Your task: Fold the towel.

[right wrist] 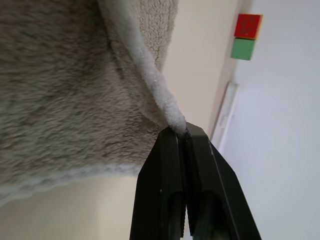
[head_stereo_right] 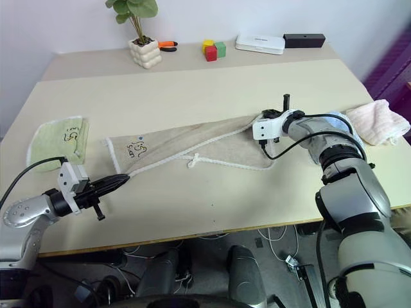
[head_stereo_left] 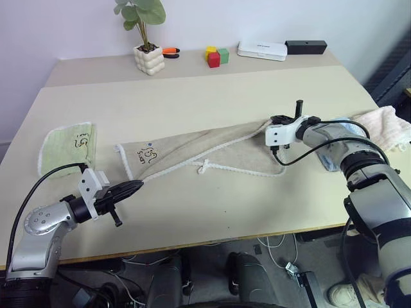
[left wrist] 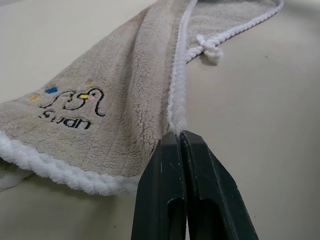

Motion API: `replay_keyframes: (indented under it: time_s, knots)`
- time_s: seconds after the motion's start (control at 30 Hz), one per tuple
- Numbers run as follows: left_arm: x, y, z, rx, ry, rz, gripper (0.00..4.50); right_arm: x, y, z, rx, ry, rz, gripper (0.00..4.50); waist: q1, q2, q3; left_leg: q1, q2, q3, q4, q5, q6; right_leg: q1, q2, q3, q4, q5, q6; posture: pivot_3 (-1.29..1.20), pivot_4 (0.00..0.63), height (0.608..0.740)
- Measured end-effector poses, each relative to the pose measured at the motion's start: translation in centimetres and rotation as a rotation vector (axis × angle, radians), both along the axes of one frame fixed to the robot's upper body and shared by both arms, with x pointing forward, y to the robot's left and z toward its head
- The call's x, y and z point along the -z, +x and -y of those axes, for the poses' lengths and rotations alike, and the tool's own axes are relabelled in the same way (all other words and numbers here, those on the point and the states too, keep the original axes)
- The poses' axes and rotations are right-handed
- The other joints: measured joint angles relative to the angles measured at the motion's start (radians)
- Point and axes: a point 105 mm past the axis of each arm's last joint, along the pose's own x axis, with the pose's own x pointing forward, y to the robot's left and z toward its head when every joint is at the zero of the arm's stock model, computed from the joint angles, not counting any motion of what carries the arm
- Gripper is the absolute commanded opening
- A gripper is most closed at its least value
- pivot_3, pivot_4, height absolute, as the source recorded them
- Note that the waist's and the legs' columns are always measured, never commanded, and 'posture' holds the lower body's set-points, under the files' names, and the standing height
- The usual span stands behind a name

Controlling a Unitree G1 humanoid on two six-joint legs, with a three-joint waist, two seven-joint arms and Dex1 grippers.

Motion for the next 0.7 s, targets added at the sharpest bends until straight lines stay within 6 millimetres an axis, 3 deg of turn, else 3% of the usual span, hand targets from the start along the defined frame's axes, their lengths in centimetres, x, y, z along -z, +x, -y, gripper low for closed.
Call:
replay_keyframes:
  time_s: [0.2,0.4,0.6,0.7]
  knots:
    - [-1.0,1.8,-0.8,-0.056,0.026,0.071,0.00,1.3,-3.9,1.6,-0.075,0.096,-0.255,0.05,0.002,0.000,0.000,0.001,0.000,-0.001,0.000,0.000,0.000,0.002,0.000,0.000,0.000,0.000,0.000,0.00,0.150,0.740]
    - [-2.3,4.2,-1.8,-0.134,0.036,0.153,0.00,0.0,-5.9,0.7,-0.105,0.214,-0.344,0.05,0.002,0.000,0.000,0.002,0.001,-0.001,0.001,0.000,0.001,0.002,0.001,0.000,0.000,0.000,0.000,0.00,0.150,0.740]
    - [-2.7,6.1,-3.1,-0.189,0.040,0.175,0.00,-1.6,-5.4,0.8,-0.062,0.238,-0.284,0.05,0.007,-0.001,0.000,0.001,0.000,-0.001,0.002,0.000,0.001,0.001,0.001,0.000,0.001,0.000,0.000,0.00,0.150,0.740]
    - [-4.3,8.9,-3.9,-0.251,0.051,0.236,0.00,-3.2,-3.5,0.7,-0.024,0.234,-0.189,0.05,0.007,-0.001,0.000,0.000,0.000,-0.001,0.004,0.000,0.001,0.001,0.001,0.000,0.001,0.000,0.000,0.00,0.150,0.740]
